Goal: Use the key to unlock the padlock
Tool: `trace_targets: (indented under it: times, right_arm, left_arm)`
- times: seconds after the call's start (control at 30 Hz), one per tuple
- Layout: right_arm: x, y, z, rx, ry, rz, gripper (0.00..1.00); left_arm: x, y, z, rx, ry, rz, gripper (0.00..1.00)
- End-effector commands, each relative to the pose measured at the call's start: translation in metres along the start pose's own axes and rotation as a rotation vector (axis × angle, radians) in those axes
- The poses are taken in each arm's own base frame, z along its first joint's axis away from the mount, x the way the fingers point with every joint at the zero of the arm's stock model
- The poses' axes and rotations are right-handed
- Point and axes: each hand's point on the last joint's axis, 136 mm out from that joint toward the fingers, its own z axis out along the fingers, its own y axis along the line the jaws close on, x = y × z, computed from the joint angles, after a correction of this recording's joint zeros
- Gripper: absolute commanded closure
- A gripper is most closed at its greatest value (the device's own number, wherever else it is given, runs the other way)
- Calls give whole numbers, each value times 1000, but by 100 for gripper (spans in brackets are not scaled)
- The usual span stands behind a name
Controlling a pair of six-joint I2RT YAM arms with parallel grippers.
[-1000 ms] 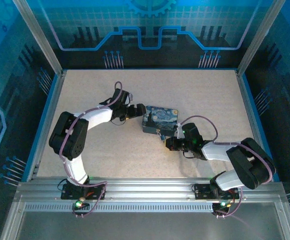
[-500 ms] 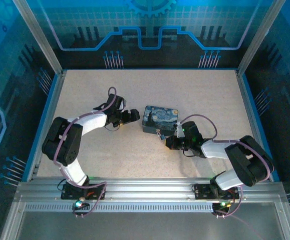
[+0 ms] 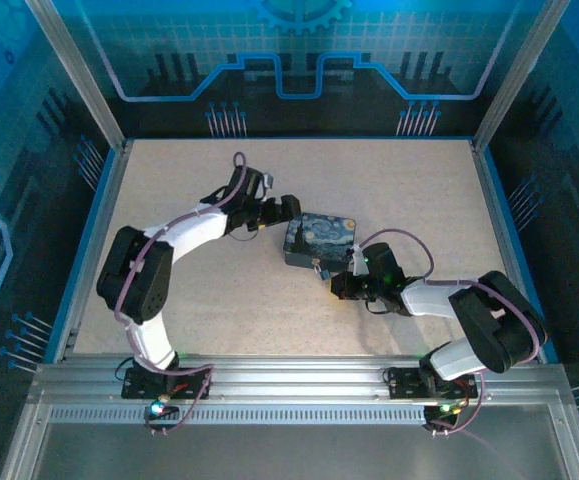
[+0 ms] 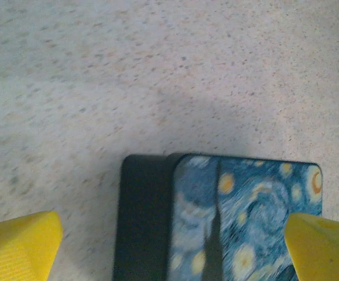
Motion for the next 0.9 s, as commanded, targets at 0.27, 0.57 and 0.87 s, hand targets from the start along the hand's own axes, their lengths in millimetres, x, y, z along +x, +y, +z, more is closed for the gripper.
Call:
trace_targets:
  times: [0.27,0.57,0.87]
  right_arm:
    - [-5,-2,-3,14,-1,-7,98]
    - [-1,-6,-2,15,15,19,98]
    - [4,-8,1,4,28,47,95]
  left_arm:
    - [20,11,40,-47,127,10,1]
    - [40,57,26,-120,133,-56,2]
    - [53,88,3,-162,121,-98,2]
